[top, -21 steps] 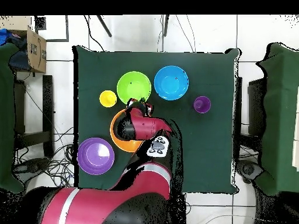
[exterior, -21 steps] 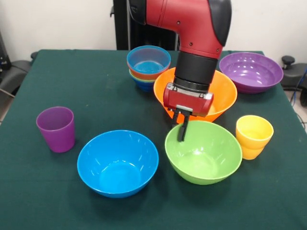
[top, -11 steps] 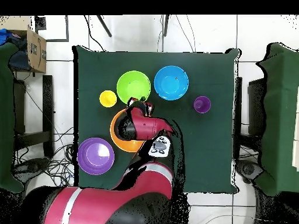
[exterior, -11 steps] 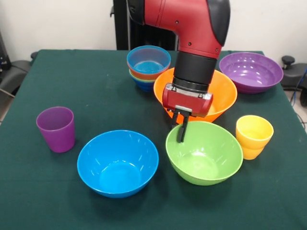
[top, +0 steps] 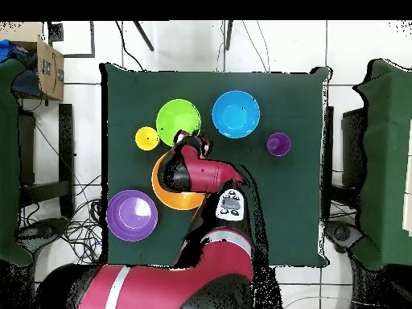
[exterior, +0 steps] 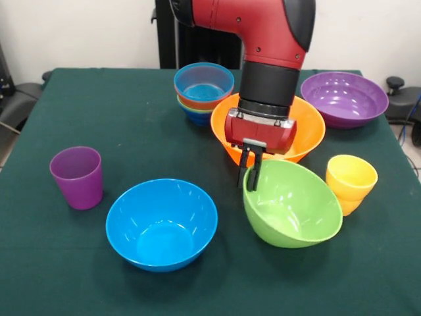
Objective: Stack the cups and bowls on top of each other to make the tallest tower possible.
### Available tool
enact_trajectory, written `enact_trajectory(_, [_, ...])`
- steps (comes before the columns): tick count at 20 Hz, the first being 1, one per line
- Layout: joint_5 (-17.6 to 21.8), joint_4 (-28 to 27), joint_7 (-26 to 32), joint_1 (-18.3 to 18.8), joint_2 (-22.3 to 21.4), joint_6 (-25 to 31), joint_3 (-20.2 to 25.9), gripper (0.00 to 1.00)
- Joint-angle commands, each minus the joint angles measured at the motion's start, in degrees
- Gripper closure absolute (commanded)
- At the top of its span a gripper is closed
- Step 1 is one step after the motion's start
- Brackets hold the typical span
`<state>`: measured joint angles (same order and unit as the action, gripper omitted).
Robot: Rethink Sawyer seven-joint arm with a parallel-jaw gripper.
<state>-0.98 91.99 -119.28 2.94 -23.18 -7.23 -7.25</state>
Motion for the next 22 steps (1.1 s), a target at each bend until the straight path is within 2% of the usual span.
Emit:
enact_trajectory(1, [1.6,3.6,-6.6,1.1,-3.1,4.4,9.5,1.0])
enact_trajectory(10, [1.4,6.1,-4.9,1.4,-8.1,8.7,9.4,1.0])
enact_trajectory(15, [1.0,5.9,-4.7,2.5,-9.0,9.7,10.8,1.0])
enact_trajectory(22, [0.2,6.9,-2.8,3.1,-14.1,17.5,10.7,1.0])
